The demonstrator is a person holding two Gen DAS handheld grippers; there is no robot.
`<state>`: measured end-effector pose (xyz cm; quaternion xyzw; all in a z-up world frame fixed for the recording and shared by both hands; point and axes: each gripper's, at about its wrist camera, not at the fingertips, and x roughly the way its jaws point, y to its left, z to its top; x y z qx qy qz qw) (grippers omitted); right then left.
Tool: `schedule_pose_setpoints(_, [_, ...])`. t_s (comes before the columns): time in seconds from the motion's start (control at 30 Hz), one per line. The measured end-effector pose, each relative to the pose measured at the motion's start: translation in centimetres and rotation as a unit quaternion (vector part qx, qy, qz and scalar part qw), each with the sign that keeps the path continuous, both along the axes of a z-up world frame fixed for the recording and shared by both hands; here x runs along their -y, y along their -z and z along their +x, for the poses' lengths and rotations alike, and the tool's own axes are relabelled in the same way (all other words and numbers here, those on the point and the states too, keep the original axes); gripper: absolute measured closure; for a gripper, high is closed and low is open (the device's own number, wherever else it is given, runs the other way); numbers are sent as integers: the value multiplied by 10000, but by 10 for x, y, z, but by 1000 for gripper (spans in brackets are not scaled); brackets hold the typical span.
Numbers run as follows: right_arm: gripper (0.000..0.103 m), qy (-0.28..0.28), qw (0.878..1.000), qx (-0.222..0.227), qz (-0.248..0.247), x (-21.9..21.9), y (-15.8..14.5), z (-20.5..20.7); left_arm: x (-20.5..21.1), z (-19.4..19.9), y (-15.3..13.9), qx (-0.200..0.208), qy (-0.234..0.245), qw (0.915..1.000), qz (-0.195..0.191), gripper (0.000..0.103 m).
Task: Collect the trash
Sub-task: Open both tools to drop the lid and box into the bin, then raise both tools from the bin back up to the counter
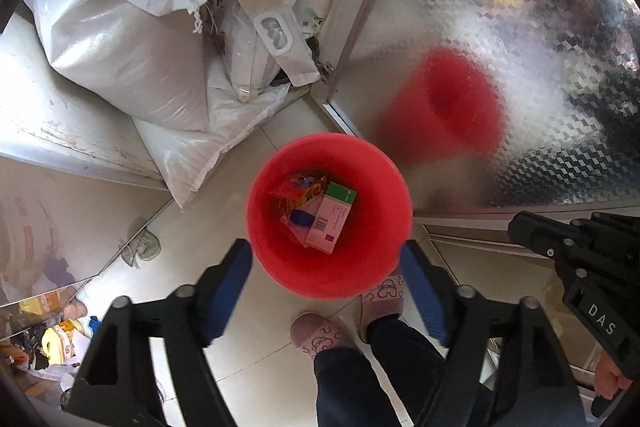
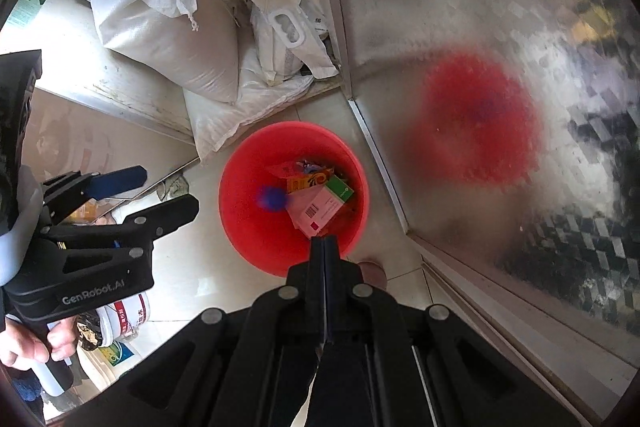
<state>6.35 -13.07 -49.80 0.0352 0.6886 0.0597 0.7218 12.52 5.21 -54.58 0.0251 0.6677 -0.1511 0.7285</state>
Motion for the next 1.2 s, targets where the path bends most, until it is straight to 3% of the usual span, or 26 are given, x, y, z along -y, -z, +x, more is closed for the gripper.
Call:
schedule_pose_setpoints(0.2, [103, -115, 9999, -17, -1, -10, -10, 0, -11, -5, -14, -2, -81, 10000, 49, 21])
schedule_pose_setpoints(0.37, [103, -284, 9996, 71, 37, -23, -39, -1, -26, -14, -54, 170, -189, 9995, 169, 19])
schedule_pose_setpoints(0.57, [103, -553, 9979, 327, 86, -45, -108, -4, -53, -28, -134, 468, -405, 9976, 313, 18])
schedule_pose_setpoints(0.8, [102, -893, 9932, 740, 122, -66, -211, -15, -80, -49, -241, 788, -642, 9945, 265, 17])
schedule_pose_setpoints(0.87, [93, -988, 9912, 877, 54, -72, -237, -17, -85, -54, -267, 855, -683, 9938, 218, 16])
schedule_pose_setpoints(0.93, [59, -1062, 9889, 1041, 9, -74, -264, -21, -88, -58, -291, 886, -699, 9935, 109, 16])
schedule_pose_setpoints(1.07, [52, -1156, 9841, 1344, -112, -77, -310, -27, -93, -68, -337, 1189, -720, 9902, 99, 16])
schedule_pose_setpoints(1.2, [34, -1020, 9790, 1739, -289, -73, -351, -32, -87, -71, -377, 1524, -653, 9861, 64, 16])
